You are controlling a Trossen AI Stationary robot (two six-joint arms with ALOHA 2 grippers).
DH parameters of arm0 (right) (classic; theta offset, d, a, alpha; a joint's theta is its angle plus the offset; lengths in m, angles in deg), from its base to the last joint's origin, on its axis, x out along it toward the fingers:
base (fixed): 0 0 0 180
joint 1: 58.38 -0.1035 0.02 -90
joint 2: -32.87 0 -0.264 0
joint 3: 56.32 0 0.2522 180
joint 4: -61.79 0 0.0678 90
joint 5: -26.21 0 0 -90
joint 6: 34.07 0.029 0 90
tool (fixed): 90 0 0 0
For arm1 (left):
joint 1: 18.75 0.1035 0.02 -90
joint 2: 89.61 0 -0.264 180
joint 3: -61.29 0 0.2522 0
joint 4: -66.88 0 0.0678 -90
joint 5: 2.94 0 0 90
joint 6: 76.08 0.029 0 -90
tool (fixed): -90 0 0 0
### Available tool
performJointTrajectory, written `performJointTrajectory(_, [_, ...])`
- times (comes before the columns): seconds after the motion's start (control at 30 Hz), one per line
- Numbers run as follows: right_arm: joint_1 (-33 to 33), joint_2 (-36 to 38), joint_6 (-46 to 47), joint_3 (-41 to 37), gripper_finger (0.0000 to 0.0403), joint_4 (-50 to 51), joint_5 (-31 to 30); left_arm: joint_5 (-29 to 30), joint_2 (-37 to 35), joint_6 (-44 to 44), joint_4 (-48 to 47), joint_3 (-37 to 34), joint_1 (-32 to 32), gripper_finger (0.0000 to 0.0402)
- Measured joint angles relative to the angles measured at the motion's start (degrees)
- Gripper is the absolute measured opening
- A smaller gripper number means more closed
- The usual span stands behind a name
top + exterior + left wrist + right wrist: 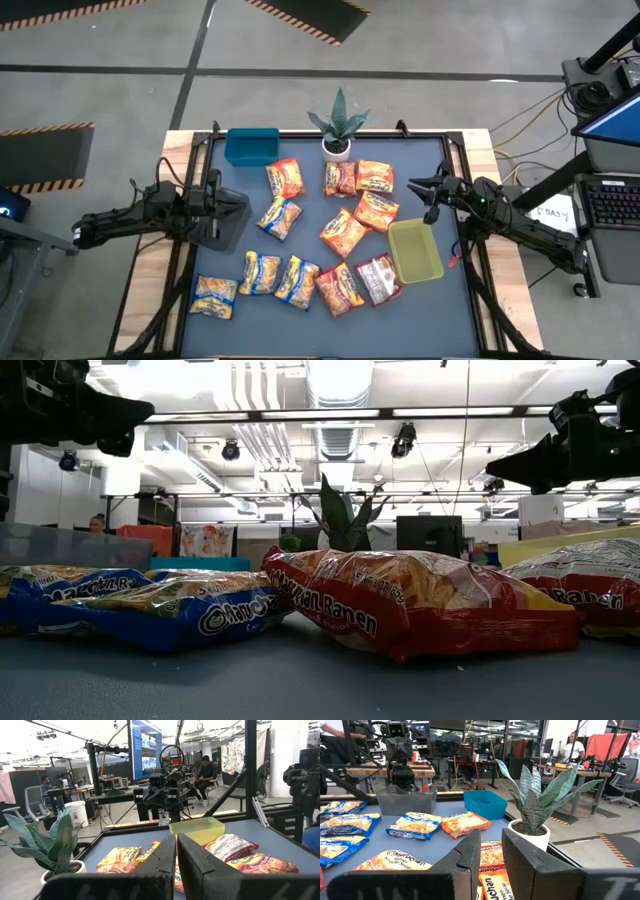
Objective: Sort Maruchan noodles
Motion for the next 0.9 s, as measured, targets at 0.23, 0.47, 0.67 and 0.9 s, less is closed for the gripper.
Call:
performJointTrajectory(0.23, [0.00, 0.00, 0.00, 0.02, 0.0068, 0.00, 0.00, -0.01, 0.01, -0.01, 0.00, 0.00, 0.00, 0.0000])
performJointTrajectory(0.47, [0.02, 0.00, 0.00, 0.01, 0.0068, 0.00, -0.02, 0.67, 0.01, 0.20, 0.54, 0.00, 0.00, 0.0000])
performJointTrajectory(0.67, [0.00, 0.00, 0.00, -0.01, 0.0068, -0.02, 0.00, 3.65, 0.01, -0.81, 7.39, 0.00, 0.00, 0.0000])
performJointTrajectory(0.9, [-0.01, 0.00, 25.14, 0.00, 0.0068, -1.04, 3.53, 3.03, 0.01, -17.93, 28.21, 0.00, -0.04, 0.0000])
